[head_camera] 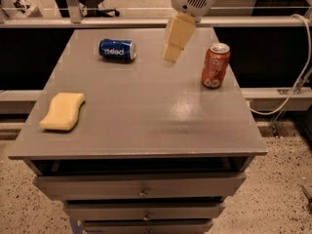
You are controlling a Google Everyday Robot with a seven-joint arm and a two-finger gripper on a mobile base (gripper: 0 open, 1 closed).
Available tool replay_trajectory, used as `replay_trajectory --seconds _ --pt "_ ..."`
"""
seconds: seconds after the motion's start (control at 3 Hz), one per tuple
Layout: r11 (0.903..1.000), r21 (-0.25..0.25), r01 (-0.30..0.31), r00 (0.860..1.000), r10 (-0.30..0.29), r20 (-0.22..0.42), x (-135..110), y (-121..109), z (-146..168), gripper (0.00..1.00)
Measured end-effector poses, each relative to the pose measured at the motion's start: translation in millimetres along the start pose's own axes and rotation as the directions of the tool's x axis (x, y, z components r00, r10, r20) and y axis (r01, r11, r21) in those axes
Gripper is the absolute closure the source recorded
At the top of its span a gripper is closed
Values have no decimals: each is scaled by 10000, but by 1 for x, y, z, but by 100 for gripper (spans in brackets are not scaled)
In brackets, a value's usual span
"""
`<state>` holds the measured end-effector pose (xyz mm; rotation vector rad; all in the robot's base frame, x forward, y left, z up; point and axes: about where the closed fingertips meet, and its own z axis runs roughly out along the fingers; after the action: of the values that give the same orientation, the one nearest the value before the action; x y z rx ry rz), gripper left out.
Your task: Place pepsi can upright
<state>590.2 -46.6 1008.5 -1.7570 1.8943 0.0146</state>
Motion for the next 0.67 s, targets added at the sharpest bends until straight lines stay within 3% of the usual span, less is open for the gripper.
replay_trajectory --seconds 0.33,0.67 --pt "9995 123 -280 9986 274 446 -15 -16 26 0" --pt "9951 245 -958 9885 923 1196 -51 -50 84 0"
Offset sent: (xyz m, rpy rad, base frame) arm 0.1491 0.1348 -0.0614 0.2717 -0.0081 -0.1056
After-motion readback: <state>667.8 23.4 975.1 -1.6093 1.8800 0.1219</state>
